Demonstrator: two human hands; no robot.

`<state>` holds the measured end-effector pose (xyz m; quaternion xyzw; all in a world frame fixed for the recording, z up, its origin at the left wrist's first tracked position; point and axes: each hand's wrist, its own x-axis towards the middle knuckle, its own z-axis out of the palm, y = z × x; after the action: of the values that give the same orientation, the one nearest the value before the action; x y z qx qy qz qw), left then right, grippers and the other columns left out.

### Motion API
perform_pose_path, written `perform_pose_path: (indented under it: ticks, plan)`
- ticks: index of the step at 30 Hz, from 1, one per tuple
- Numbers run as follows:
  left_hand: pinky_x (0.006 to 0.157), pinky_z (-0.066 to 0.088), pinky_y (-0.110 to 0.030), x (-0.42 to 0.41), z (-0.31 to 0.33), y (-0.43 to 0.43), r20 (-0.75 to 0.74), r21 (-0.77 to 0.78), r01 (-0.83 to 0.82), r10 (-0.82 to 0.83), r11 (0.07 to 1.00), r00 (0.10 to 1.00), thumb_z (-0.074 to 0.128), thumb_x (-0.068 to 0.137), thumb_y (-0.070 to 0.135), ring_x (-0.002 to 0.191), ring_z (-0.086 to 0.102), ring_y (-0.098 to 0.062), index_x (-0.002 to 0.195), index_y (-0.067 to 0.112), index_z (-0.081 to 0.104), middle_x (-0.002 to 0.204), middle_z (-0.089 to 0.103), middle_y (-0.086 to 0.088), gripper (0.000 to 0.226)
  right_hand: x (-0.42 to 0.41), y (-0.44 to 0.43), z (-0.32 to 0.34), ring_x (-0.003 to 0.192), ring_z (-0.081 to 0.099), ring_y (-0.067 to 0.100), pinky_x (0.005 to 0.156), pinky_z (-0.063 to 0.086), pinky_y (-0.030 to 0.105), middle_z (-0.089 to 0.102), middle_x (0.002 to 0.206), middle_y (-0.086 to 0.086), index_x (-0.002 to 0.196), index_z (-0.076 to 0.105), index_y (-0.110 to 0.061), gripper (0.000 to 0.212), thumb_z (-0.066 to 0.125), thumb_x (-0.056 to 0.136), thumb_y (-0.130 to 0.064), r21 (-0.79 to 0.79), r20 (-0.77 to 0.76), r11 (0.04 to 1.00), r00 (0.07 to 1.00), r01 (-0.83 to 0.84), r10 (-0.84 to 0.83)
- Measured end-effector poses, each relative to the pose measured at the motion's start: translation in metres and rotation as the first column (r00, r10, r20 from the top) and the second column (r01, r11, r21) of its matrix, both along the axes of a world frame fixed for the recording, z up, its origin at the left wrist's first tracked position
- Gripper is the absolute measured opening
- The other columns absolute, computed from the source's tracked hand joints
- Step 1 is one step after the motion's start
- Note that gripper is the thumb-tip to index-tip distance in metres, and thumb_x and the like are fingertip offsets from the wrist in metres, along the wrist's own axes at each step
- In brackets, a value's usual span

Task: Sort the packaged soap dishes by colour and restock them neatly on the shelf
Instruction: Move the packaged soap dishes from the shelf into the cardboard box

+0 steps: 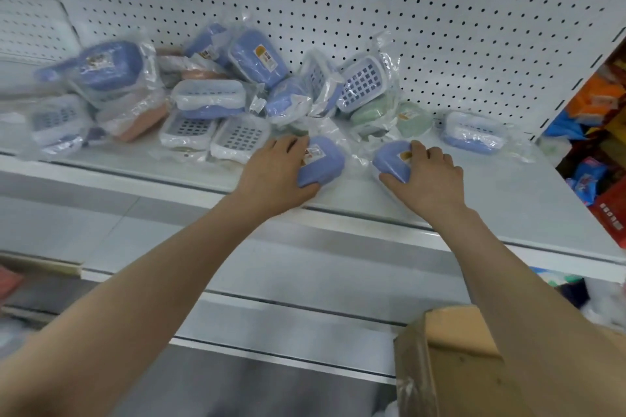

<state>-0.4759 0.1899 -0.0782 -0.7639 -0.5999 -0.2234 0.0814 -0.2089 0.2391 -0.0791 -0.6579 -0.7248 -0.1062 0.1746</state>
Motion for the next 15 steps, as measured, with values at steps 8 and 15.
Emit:
perform_pose_path:
  ticks: [8,15]
  plan:
    - [0.088,0.047,-0.039,-0.043,0.002,-0.086,0.143,0.142,-0.003,-0.018,0.990,0.990,0.072,0.074,0.046,0.104,0.056,-0.033,0.135,0.008,0.050,0.126,0.058,-0.011,0.075,-0.049,-0.063,-0.005,0.088,0.058,0.039,0.070,0.043,0.041,0.062,0.100,0.016,0.126,0.055,-0.010,0.075,0.069,0.072,-0.059,0.189,-0.044,0.981,0.998,-0.038,0.048]
    - [0.094,0.046,-0.042,-0.151,-0.026,-0.180,0.177,0.052,-0.103,0.092,0.993,0.980,0.068,0.075,0.048,0.113,0.051,-0.031,0.140,0.011,0.045,0.133,0.053,-0.009,0.078,-0.157,-0.136,-0.017,0.085,0.058,0.037,0.068,0.043,0.040,0.062,0.099,0.014,0.126,0.055,-0.010,0.075,0.068,0.071,-0.059,0.224,-0.030,0.963,0.987,-0.150,0.160]
